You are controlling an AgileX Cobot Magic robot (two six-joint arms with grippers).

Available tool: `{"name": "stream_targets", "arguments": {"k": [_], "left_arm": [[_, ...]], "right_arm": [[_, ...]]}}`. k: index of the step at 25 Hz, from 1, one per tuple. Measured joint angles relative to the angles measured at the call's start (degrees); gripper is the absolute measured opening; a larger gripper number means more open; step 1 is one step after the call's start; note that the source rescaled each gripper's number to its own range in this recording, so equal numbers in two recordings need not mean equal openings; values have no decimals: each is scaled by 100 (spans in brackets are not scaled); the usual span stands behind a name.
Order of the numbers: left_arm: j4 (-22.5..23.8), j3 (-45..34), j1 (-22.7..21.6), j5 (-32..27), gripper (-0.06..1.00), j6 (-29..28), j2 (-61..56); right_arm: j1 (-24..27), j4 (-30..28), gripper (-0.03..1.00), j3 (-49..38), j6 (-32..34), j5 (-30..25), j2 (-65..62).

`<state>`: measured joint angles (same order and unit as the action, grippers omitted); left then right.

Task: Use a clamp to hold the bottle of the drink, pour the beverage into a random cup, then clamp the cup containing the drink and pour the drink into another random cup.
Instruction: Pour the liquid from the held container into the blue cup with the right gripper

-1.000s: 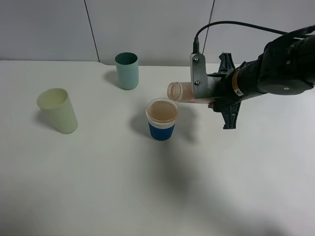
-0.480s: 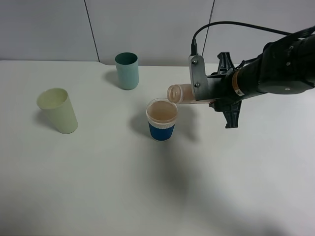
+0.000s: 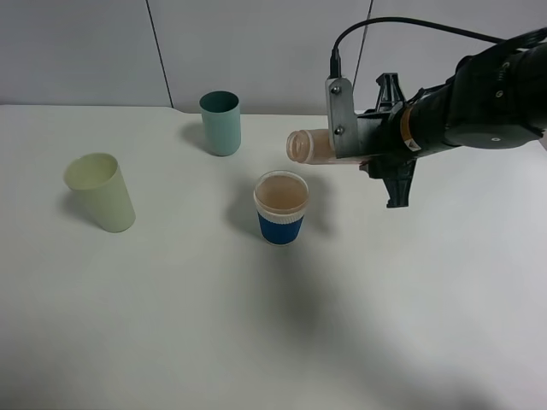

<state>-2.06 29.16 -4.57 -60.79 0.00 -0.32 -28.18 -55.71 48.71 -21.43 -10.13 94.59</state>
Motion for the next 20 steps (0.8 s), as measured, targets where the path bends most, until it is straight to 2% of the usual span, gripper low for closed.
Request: {"name": "stream_targets", "arguments": {"k": [20], "left_arm": [[0, 0, 0, 0, 67, 0, 0]], "right_arm": [[-139, 0, 1, 5, -415, -134, 4]]}}
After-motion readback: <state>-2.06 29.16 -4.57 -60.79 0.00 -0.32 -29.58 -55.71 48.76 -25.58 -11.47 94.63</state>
